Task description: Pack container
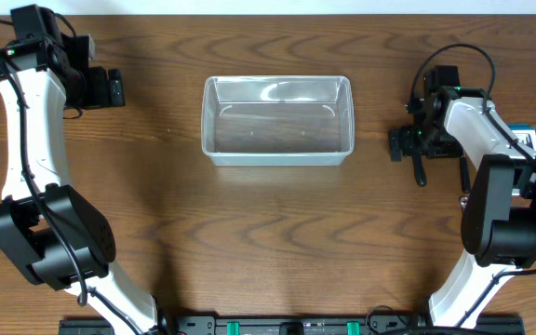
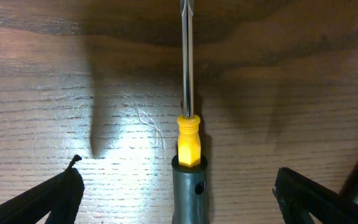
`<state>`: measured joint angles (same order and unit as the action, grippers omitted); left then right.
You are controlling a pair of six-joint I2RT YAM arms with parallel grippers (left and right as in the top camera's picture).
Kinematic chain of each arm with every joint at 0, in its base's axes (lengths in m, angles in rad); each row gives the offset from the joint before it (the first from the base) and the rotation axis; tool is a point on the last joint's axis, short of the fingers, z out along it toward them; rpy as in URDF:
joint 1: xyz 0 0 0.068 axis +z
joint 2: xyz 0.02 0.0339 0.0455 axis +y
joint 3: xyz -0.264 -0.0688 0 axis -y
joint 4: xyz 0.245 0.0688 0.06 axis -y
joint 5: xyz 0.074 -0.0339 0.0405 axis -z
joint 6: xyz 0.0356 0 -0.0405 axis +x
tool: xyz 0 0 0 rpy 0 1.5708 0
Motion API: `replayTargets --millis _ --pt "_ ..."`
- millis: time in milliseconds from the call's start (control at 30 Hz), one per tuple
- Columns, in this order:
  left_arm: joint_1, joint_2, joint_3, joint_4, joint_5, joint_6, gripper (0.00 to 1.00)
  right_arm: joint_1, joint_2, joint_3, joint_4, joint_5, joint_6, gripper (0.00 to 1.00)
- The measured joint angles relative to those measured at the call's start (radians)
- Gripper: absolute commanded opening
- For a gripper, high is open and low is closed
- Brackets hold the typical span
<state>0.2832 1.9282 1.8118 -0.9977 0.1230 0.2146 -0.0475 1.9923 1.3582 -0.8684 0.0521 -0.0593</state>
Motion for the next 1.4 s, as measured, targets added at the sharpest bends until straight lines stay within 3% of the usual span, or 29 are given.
replayTargets --millis 1400 --pt "0.0 0.0 0.0 0.0 0.0 0.0 0.98 0.0 0.0 0.0 -0.051 -0.013 -0.003 0.99"
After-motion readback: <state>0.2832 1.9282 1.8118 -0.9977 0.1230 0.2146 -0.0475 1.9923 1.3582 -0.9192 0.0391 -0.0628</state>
